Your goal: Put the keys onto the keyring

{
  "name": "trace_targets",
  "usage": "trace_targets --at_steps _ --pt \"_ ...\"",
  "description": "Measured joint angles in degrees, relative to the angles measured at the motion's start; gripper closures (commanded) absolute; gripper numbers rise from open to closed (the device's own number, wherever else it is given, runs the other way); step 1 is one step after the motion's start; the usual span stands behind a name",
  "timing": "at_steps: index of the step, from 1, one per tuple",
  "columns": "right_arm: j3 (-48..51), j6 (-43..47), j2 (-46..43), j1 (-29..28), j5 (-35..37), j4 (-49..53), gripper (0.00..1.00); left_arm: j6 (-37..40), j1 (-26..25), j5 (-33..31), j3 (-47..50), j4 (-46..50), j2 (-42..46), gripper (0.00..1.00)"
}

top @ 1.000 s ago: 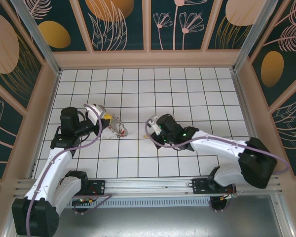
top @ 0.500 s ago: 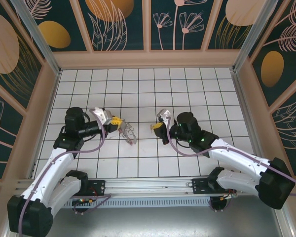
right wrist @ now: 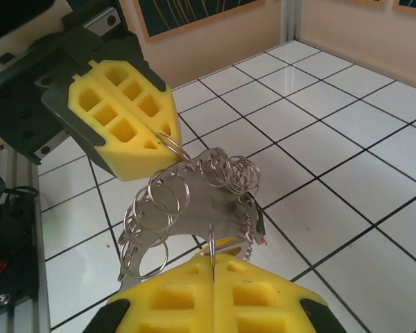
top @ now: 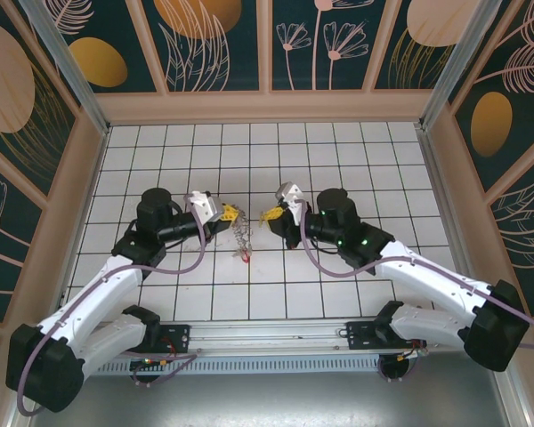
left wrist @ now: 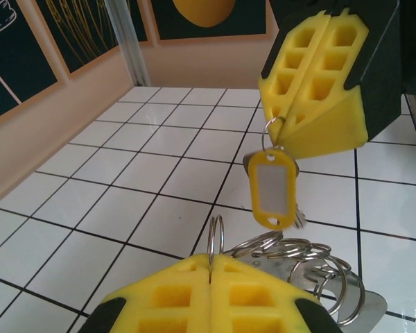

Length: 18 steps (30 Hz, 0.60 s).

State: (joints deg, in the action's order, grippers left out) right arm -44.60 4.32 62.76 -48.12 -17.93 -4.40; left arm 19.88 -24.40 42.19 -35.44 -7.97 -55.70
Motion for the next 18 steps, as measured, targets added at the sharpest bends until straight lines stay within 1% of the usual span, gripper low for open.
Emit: trace_targets --at_steps 12,18 --pt "-3.93 5.66 2.82 -0.74 4.46 3.65 1.0 -1.25 -6.8 -7.21 -2.73 -1.29 -5.11 1.0" --pt "-5.03 6.8 4.04 -1.16 4.66 4.33 1.0 -3.82 -7.65 -9.46 -4.13 -1.46 -7.02 1.0"
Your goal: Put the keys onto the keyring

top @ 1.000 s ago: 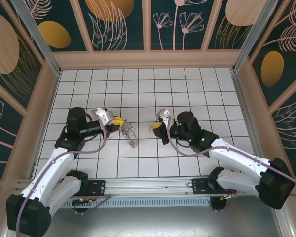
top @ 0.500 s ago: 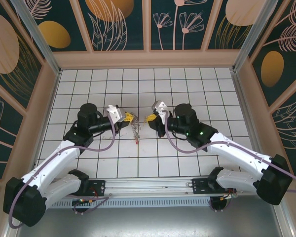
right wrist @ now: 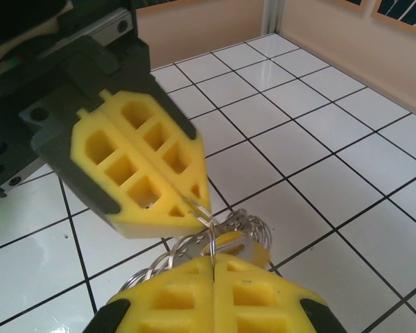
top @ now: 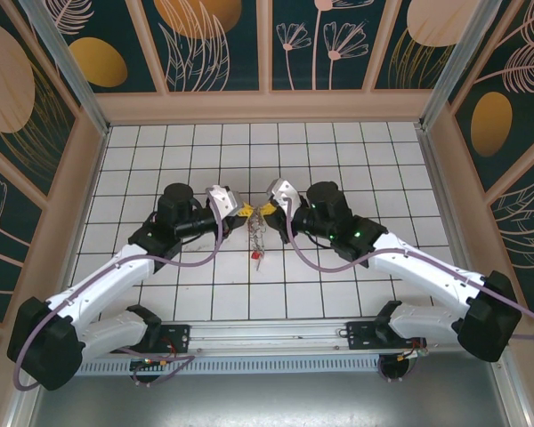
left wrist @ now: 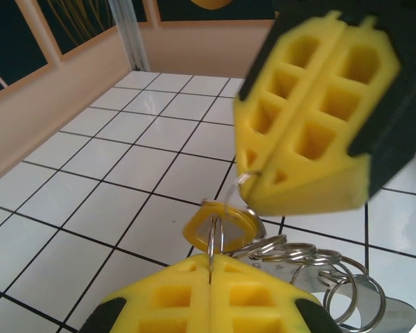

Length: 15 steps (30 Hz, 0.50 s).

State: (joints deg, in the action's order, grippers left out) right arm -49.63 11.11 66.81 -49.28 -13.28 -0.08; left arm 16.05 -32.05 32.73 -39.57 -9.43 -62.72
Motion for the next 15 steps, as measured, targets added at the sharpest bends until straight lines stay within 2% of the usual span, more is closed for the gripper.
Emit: trace_targets --at_steps 15 --pt "-0.2 0.57 1.05 -0.66 0.9 -0.11 1.0 -2.89 0.0 -0.31 -1.18 -0.57 -2.03 1.0"
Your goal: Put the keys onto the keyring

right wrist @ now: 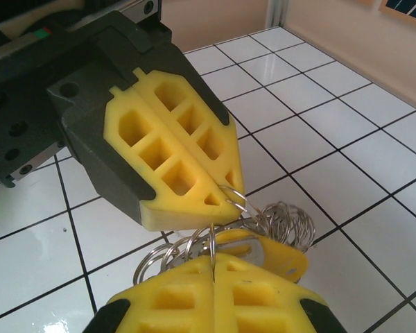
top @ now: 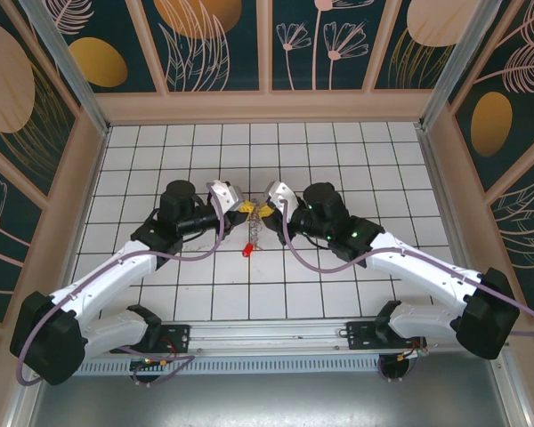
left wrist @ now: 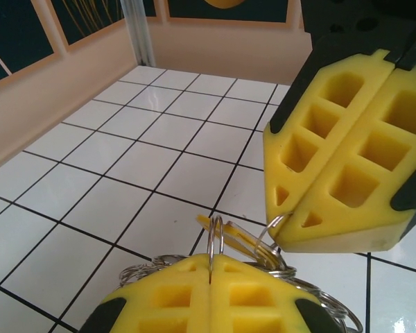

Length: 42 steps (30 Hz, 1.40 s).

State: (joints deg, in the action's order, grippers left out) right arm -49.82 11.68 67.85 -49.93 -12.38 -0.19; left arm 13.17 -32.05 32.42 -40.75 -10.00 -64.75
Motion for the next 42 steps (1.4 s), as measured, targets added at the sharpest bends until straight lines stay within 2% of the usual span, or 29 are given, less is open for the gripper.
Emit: trace_targets --at_steps 21,30,39,42 --pt "-3.72 -1.92 4.48 -0.42 3.89 0.92 1.0 0.02 -0.2 -1.92 -0.31 1.09 -0.44 1.0" --pt "-4.0 -5.57 5.07 -0.28 5.42 0.85 1.0 -0.07 -0.2 -2.56 -0.17 0.04 -0.2 1.0" --pt "-4.02 -11.21 4.15 4.33 -2.69 0.48 1.0 -1.44 -0.2 -1.22 0.35 -4.42 0.35 1.0" --pt "-4.02 -12.59 3.52 5.6 -5.9 0.59 0.96 -2.19 -0.2 0.02 0.96 -6.99 0.35 1.0"
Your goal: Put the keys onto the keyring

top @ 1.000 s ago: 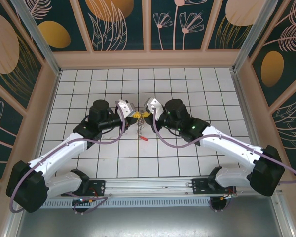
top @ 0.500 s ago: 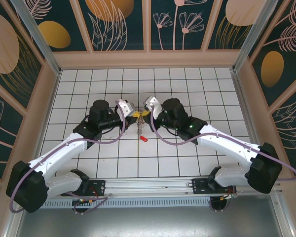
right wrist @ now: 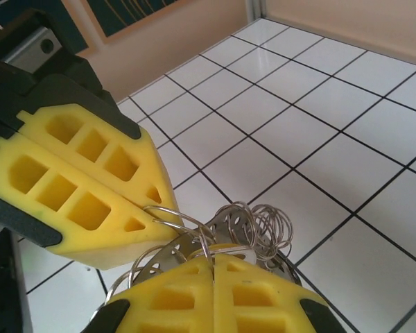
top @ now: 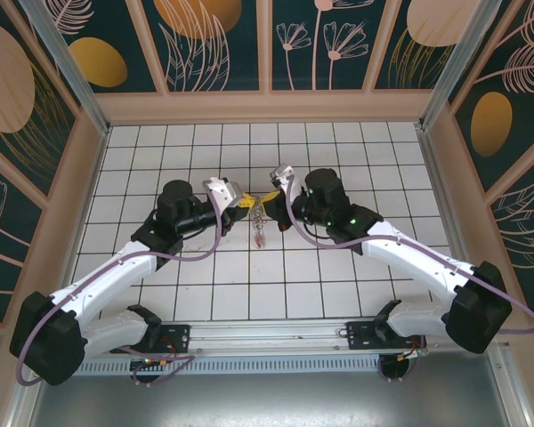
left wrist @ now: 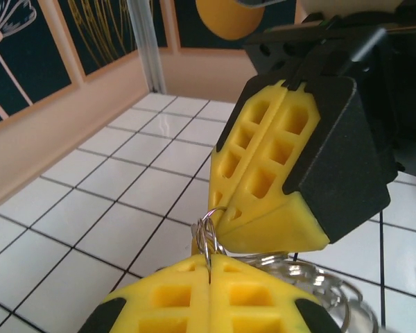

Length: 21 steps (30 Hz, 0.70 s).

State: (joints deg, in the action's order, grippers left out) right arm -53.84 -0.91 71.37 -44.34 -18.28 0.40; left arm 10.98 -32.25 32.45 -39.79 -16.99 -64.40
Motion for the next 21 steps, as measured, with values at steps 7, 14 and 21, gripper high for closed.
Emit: trace_targets --at_steps 7,14,21 --pt "0.55 -0.87 -1.92 2.69 -6.34 0.7 0.78 -2.03 -0.22 3.61 1.46 -5.97 0.0 1.0" --pt "0.52 3.61 -3.76 3.54 -9.49 5.16 0.65 -2.99 -0.35 5.57 2.05 -9.09 -0.17 1.0" --pt "0.17 12.5 -8.17 4.13 -8.02 9.9 0.61 -4.46 -0.35 7.41 2.86 -12.15 -0.72 1.0"
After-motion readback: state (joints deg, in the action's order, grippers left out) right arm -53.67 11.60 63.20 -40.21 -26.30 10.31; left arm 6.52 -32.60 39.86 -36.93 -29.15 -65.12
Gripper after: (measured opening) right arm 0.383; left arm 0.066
